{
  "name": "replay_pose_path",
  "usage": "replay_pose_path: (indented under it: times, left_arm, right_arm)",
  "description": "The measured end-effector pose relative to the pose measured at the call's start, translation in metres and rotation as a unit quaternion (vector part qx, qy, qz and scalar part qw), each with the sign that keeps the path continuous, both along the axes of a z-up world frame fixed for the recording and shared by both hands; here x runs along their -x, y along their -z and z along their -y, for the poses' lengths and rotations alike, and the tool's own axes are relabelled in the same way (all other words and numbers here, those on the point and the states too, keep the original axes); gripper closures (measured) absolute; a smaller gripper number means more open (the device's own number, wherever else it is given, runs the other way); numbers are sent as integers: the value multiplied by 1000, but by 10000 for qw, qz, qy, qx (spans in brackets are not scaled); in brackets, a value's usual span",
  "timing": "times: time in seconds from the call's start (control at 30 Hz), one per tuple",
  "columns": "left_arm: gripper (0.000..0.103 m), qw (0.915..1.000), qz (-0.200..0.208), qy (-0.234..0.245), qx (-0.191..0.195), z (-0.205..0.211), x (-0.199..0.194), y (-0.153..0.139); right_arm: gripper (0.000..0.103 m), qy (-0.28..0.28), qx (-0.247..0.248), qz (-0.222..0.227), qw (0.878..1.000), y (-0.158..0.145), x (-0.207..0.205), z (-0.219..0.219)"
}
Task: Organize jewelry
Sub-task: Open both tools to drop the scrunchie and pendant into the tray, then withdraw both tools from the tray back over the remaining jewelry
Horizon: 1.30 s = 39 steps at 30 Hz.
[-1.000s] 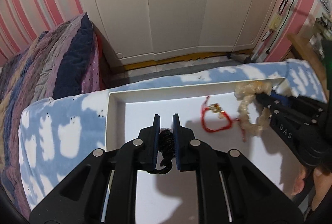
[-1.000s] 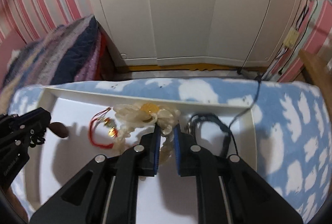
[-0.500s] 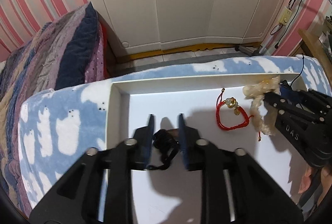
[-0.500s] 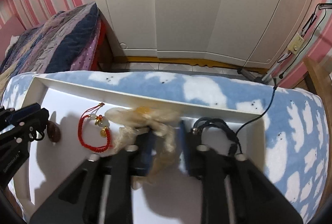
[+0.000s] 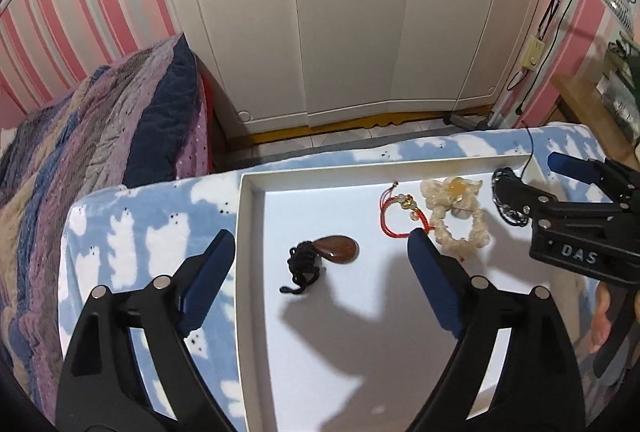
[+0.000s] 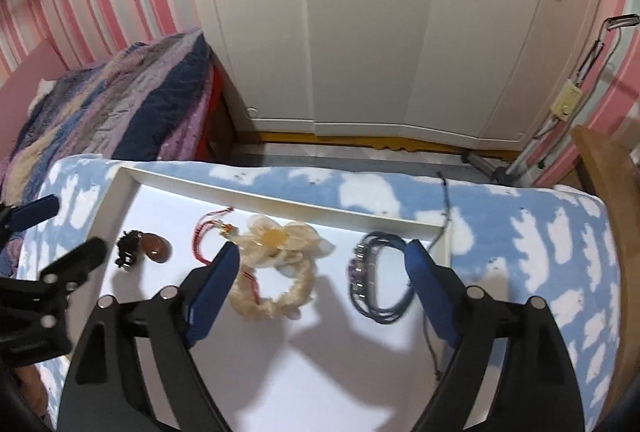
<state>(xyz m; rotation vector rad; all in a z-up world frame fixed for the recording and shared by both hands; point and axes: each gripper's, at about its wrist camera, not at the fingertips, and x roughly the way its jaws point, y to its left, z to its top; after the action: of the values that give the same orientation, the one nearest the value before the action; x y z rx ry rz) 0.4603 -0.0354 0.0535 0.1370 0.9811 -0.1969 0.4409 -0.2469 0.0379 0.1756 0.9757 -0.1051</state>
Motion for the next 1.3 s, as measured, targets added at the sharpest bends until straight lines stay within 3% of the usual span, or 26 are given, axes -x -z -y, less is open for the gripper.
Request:
replay_pose_path:
  times: [0.33, 0.53, 0.77, 0.93, 1.07, 1.3]
  left_arm:
    - [3, 9997, 123, -19, 218, -19, 41, -27]
    - [3, 9995, 217, -22, 211, -33, 75, -31]
    - [3, 9987, 356, -121, 344, -53, 142, -36]
    - [3, 9989, 180, -202, 371, -66, 183, -24]
    - [3, 9976, -109, -237, 642, -80, 213, -9]
    - [3, 9974, -72, -375, 617, -94, 258, 7]
  right_arm:
    - [15, 79, -389, 272, 9988, -22, 29, 16]
    - [14, 92, 1, 460, 9989, -35, 61, 14]
    - [9, 179, 198, 581, 9980, -42, 125, 11]
    - [8, 96, 193, 557, 9982, -39, 172, 4]
    - [8, -135, 332, 464, 9983, -30, 205, -13]
    - [8, -288, 328, 365, 9984, -13, 236, -34]
